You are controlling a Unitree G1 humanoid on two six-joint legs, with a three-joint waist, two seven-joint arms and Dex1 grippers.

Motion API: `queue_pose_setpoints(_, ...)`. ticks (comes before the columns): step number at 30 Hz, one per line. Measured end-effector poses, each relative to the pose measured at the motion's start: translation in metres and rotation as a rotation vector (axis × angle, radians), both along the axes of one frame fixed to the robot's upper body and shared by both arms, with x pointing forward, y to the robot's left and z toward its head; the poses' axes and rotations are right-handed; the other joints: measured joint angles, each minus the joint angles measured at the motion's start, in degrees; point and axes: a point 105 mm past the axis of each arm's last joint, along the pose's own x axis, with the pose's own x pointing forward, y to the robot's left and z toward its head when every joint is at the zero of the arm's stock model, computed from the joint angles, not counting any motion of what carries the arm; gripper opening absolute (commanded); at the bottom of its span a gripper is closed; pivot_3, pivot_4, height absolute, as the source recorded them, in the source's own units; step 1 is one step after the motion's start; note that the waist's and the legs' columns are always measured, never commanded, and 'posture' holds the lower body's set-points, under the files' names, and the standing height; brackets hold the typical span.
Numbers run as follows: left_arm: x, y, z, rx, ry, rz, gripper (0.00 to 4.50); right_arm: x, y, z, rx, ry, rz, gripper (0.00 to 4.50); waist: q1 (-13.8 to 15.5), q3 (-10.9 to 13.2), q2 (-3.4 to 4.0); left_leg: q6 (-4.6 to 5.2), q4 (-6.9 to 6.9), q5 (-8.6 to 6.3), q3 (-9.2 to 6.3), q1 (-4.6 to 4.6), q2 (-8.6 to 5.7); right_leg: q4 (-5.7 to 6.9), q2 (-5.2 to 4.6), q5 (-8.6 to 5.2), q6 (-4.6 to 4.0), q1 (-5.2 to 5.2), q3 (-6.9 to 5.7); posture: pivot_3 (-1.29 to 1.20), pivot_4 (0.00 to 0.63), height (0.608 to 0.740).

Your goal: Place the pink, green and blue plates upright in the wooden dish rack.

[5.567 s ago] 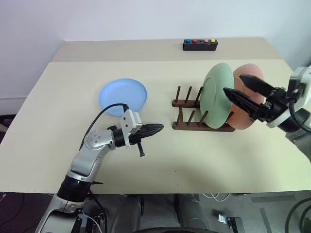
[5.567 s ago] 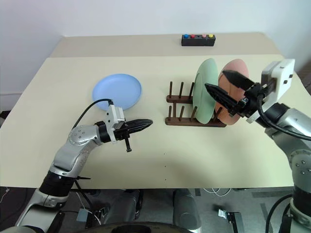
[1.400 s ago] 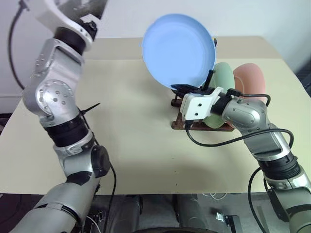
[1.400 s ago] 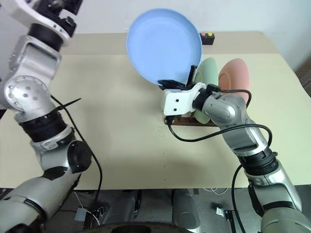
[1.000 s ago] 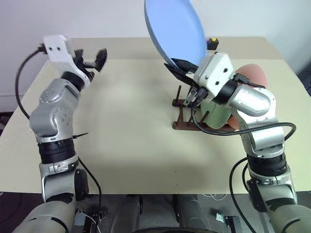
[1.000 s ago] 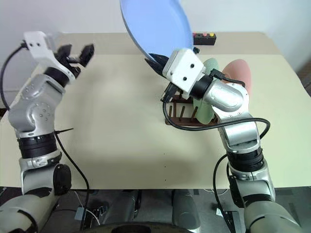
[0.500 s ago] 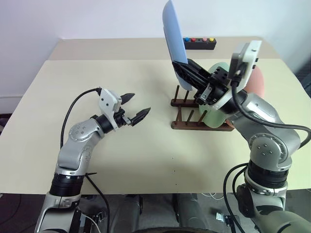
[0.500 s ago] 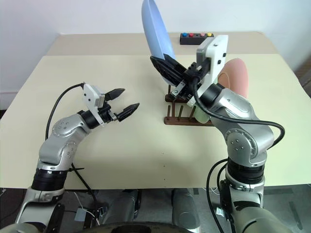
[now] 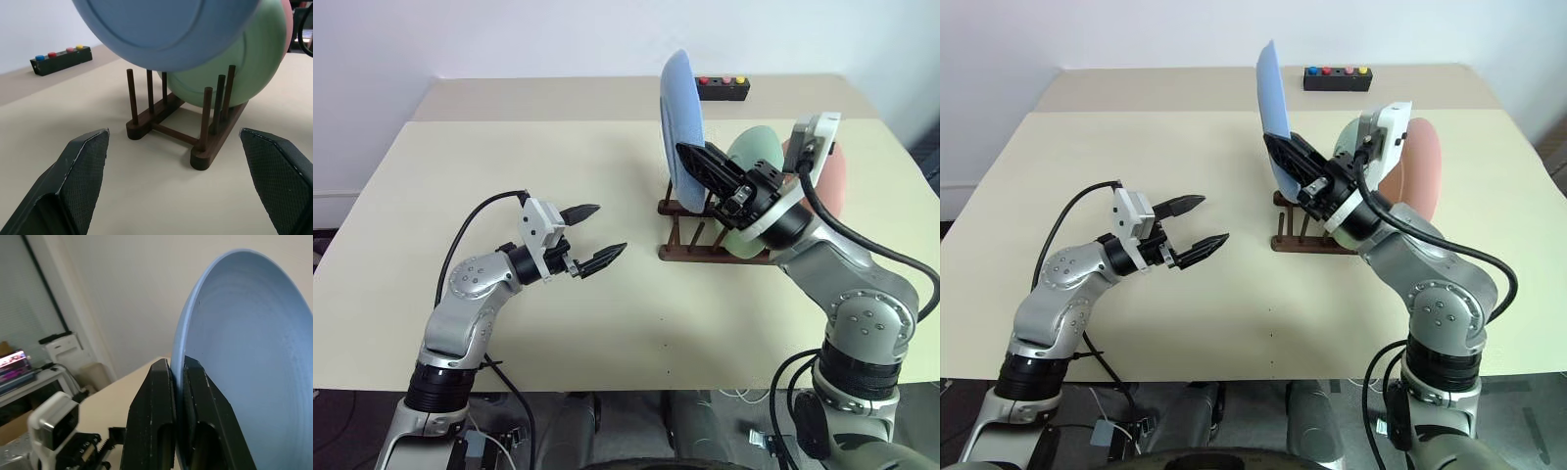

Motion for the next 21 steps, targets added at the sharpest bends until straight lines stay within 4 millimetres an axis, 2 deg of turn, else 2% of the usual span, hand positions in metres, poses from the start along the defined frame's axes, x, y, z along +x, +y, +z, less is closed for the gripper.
queue_pose_setpoints(21, 0.001, -0.001, 0.0, -0.005, 0.004, 0.004, 4.35, 0.006, -0.011, -0.013, 0.105, 0.112, -0.062, 0.0, -0.01, 0.0, 0.0, 0.0, -0.01, 0.0, 0.0, 0.0, 0.01, -0.01, 0.0, 0.0, 0.0, 0.0, 0.0, 0.0, 0.15, 0.74)
